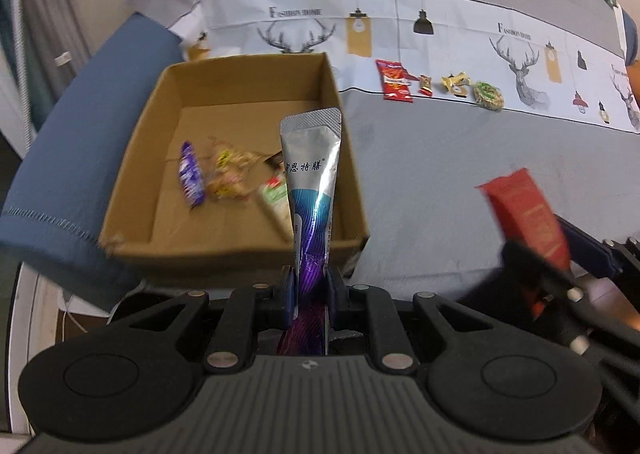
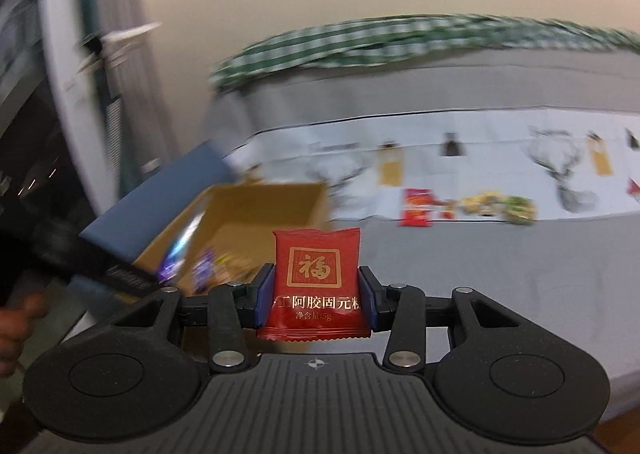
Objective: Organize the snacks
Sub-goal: 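Carry the tube snack and red square pack over the box with both tools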
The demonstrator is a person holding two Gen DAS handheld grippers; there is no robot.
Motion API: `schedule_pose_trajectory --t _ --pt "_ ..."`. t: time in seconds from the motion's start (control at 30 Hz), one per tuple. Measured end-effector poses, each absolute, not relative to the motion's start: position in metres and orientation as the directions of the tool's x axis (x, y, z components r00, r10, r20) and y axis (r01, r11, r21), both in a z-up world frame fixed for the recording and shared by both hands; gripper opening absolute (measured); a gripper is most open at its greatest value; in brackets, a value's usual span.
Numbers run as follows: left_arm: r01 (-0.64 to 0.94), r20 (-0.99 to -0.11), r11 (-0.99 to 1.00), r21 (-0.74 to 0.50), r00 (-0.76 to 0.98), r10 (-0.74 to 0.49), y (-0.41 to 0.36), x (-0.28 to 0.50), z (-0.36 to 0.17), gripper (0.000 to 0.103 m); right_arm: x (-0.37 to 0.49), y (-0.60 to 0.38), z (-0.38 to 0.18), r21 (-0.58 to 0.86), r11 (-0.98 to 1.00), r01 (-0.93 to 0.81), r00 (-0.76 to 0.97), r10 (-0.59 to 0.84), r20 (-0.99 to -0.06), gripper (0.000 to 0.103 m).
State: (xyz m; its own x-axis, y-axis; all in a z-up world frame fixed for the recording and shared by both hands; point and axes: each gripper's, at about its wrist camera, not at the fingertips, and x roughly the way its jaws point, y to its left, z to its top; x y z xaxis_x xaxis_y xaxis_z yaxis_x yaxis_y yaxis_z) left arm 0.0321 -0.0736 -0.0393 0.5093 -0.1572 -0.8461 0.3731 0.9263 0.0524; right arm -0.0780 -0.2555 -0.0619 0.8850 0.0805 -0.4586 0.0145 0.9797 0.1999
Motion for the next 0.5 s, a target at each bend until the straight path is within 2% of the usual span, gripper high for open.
schedule_pose_trajectory --t 0.13,0.5 --pt "0.365 -0.833 0.93 0.048 0.529 -0.165 -0.057 0.007 -0.038 0.017 -0.092 -0.222 -0.05 0.128 0.989 -0.068 0.888 0.118 -0.444 0.045" --pt "0.342 -0.794 0.94 0.014 0.576 -0.197 -0.033 -0.008 -0.022 0.017 -0.112 -0.196 -0.03 0.063 0.993 -0.098 0.905 0.115 -0.409 0.045"
